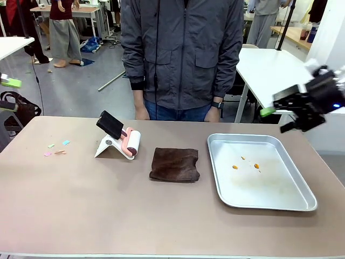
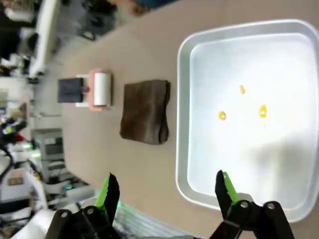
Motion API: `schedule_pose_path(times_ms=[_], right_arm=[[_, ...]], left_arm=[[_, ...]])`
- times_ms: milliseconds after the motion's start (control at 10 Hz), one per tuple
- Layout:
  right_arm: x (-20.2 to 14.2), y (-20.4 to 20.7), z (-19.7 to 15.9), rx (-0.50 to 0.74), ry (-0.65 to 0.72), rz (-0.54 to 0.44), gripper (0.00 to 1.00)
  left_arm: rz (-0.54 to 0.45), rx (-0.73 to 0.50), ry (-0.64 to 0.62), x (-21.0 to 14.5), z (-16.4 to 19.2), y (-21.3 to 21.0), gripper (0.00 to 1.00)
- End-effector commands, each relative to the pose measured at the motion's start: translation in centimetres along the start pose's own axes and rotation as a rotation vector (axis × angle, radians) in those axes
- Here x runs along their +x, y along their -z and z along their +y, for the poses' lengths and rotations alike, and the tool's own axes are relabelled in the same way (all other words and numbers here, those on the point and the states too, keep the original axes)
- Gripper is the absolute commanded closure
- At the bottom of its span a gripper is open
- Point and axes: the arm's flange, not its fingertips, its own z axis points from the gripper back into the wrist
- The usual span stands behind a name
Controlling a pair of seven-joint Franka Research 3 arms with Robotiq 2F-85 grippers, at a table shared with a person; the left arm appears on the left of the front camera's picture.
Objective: Clean the surface of the table.
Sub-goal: Hold the Lint Roller with your left hand and the towel with your right hand.
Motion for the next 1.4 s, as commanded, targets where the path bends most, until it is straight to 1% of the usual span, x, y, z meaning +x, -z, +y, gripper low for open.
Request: schedule_pose_path(times_ms=[0,100,200,300,400,500,600,700,800,900,1200,1300], right_arm=[[1.4,3.0,3.1,-0.107,-0.032,0.007,0.0],[1.0,6.1,5.5,-0.165,-0.017,0.026,0.0],[0.6,9.4,7.7,-0.202,0.011,0.065,0.0],[0.2,11.5,9.1,-0.225,0.047,0.077,0.0],[-0.6,13.0,10.2,-0.206,0.076,0.109,0.0],[-1.5,14.4,10.8,-0.196,0.088,0.143,0.0],[-2.1,15.2,10.8,-0.203,0.067,0.177,0.0],[-2.3,15.3,10.5,-0.193,0.063,0.188,0.0],[-2.2,15.0,10.0,-0.194,0.08,0.192,0.0],[-3.0,16.1,10.3,-0.199,0.064,0.18,0.0],[-3.0,16.1,10.3,-0.199,0.064,0.18,0.0],[-2.9,16.0,10.1,-0.195,0.07,0.19,0.0]], left_arm=[[0.084,0.095,0.037,0.8,-1.0,3.0,0.0],[0.1,0.139,0.058,1.1,-1.7,5.4,0.0],[0.114,0.167,0.085,1.2,-3.0,8.3,0.0],[0.137,0.17,0.103,1.2,-3.8,10.2,0.0],[0.141,0.169,0.114,1.1,-5.0,11.9,0.0],[0.135,0.172,0.098,1.3,-5.5,13.0,0.0],[0.173,0.177,0.111,1.2,-5.5,13.7,0.0],[0.218,0.19,0.129,1.0,-5.3,14.3,0.0],[0.163,0.163,0.129,1.2,-6.0,13.9,0.0],[0.163,0.163,0.129,1.2,-6.0,13.9,0.0],[0.177,0.166,0.128,1.2,-5.6,14.2,0.0],[0.196,0.18,0.166,0.4,-6.4,14.5,0.0]])
